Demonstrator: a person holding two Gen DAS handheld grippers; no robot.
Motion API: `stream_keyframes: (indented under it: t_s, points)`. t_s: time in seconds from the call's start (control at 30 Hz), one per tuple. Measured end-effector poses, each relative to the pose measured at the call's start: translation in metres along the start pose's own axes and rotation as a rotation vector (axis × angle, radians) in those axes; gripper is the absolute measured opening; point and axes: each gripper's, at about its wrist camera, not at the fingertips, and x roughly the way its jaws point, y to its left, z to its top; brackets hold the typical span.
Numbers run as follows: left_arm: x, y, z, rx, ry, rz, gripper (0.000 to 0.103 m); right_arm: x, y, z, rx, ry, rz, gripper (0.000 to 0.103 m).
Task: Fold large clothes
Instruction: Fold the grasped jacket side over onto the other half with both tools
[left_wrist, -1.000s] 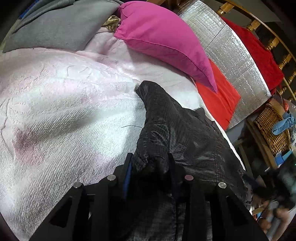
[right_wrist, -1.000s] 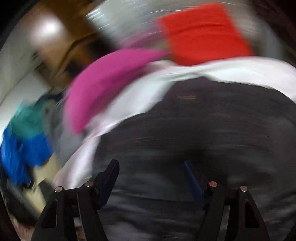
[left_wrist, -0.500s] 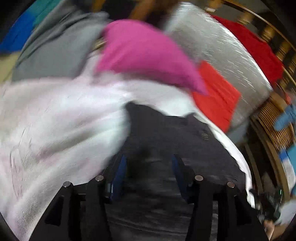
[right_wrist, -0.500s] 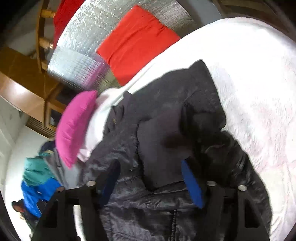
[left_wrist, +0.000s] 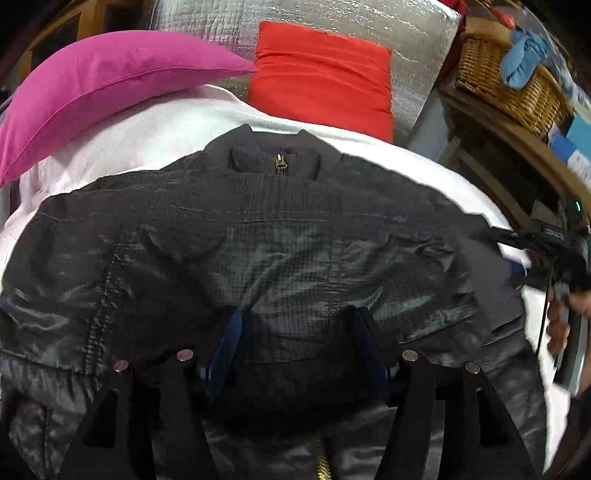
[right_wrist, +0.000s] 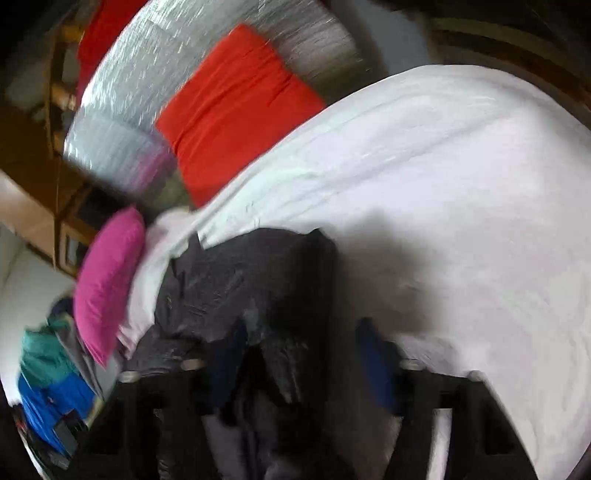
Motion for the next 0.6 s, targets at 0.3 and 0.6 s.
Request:
stream_keyframes:
  t_s: [0.3,0.6]
  points:
    - [0.0,-0.011,-0.006,0.07,-0.006,0.045,0.064,0.003,0.019,-0.008,-0.065,-0.057,-0.146,0.048]
    - [0.001,-0.017,-0.006,0.088,-0.006,0.071,0.064,0.005,0.031,-0.061,-0.151,0.093,-0.178,0.02]
